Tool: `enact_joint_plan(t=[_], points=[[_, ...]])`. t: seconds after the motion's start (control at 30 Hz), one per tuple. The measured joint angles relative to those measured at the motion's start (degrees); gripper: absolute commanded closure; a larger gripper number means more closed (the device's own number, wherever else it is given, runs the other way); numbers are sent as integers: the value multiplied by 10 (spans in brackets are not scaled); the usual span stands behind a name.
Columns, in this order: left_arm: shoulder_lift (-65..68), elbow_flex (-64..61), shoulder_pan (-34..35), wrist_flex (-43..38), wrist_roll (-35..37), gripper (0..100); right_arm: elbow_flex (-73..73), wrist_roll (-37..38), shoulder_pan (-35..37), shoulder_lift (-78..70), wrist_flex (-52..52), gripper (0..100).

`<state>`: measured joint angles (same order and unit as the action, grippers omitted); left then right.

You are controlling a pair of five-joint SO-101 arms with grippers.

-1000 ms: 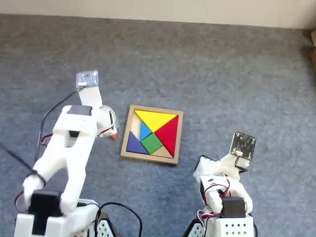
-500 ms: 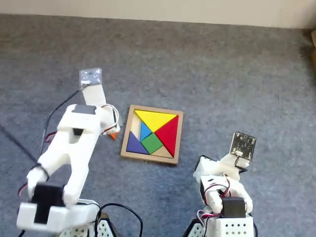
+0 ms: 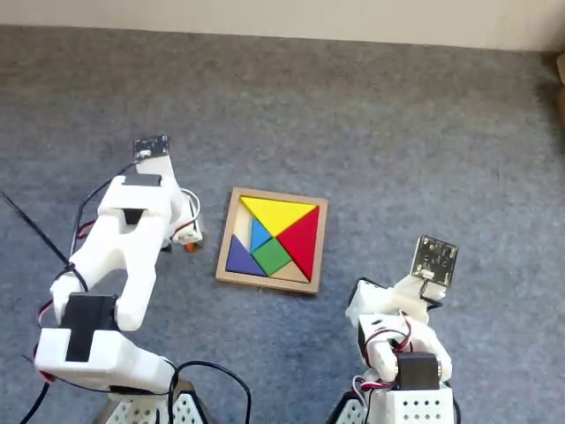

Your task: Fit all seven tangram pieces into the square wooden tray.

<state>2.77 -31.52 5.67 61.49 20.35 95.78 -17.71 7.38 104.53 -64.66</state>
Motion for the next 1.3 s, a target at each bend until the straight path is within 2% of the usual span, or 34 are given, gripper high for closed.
enact_joint_plan(t=[0.27,0.4,0.53,0.9,1.1,1.3], points=[[1,118,0,132,2,796,0,0,0,0,0,995],[3,191,0,168,2,796,0,0,0,0,0,995],[11,210,-1,168,2,796,0,0,0,0,0,995],[158,207,-41,75,3,796,0,0,0,0,0,995],[174,215,-42,109,-1,800,0,0,0,0,0,995],[185,207,7,126,-13,800,0,0,0,0,0,995]])
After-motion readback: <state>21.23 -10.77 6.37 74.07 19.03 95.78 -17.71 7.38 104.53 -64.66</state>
